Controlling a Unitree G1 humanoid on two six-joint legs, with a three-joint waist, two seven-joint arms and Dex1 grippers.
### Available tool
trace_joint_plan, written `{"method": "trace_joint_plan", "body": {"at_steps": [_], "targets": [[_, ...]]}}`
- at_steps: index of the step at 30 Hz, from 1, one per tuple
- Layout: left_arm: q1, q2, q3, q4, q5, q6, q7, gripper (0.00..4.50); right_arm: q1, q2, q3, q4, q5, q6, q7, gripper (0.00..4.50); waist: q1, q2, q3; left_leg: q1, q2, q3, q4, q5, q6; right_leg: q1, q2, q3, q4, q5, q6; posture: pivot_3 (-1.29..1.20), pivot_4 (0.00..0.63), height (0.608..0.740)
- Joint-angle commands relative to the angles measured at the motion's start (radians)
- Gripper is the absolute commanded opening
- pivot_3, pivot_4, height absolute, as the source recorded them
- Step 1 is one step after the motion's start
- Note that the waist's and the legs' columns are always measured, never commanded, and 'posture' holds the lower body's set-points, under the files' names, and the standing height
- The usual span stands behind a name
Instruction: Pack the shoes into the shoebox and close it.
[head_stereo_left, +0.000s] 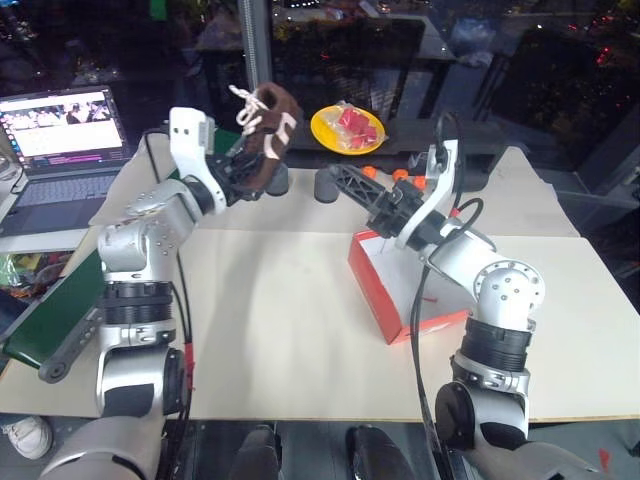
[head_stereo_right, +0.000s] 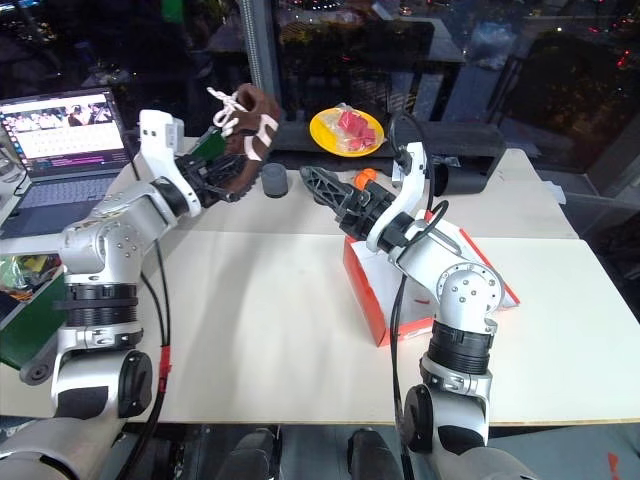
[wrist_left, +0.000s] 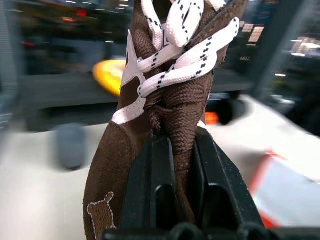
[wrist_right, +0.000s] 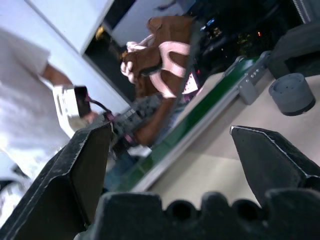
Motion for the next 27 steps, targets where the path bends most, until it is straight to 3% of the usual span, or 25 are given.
{"method": "trace_joint_plan", "body": {"at_steps": [1, 5, 13, 19, 27], "targets": [[-0.052, -0.142, 0.034, -0.114, -0.111, 0.128, 0.148, 0.01, -0.054, 0.006, -0.08, 0.006, 0.127, -0.041, -0.07, 4.5, 0.0, 0.0, 0.0, 0.0, 0.0, 0.0, 0.0, 0.0, 0.0, 0.0, 0.0, 0.0, 0.0, 0.0, 0.0, 0.0, 0.15, 0.74], [-0.074, -0.209, 0.0, -0.17, -0.157, 0.224, 0.179, 0.01, -0.054, -0.001, -0.101, 0.006, 0.176, -0.067, -0.132, 4.5, -0.008, 0.0, 0.0, -0.001, -0.001, 0.0, 0.0, 0.0, 0.0, 0.0, 0.0, 0.0, -0.001, 0.0, 0.0, 0.0, 0.15, 0.74], [-0.148, -0.19, -0.046, -0.167, -0.19, 0.293, 0.142, 0.01, -0.04, -0.023, -0.102, -0.014, 0.228, -0.132, -0.218, 4.5, -0.018, 0.003, 0.001, 0.0, -0.001, 0.0, 0.0, 0.0, 0.001, 0.0, 0.0, 0.001, 0.0, 0.0, 0.001, 0.0, 0.15, 0.74], [-0.196, -0.165, -0.046, -0.157, -0.201, 0.296, 0.128, 0.01, -0.015, -0.061, -0.09, -0.014, 0.243, -0.155, -0.232, 4.5, -0.013, 0.003, 0.001, 0.0, -0.001, 0.0, -0.001, 0.0, 0.001, 0.0, 0.0, 0.001, -0.002, 0.0, 0.001, 0.0, 0.15, 0.74], [-0.203, -0.234, -0.042, -0.207, -0.336, 0.452, 0.129, 0.01, -0.03, -0.075, -0.042, 0.024, 0.208, -0.187, -0.197, 4.5, -0.012, 0.005, 0.002, 0.0, -0.001, 0.0, -0.001, 0.0, 0.001, 0.0, 0.0, 0.001, -0.003, 0.0, 0.001, 0.0, 0.15, 0.74]]}}
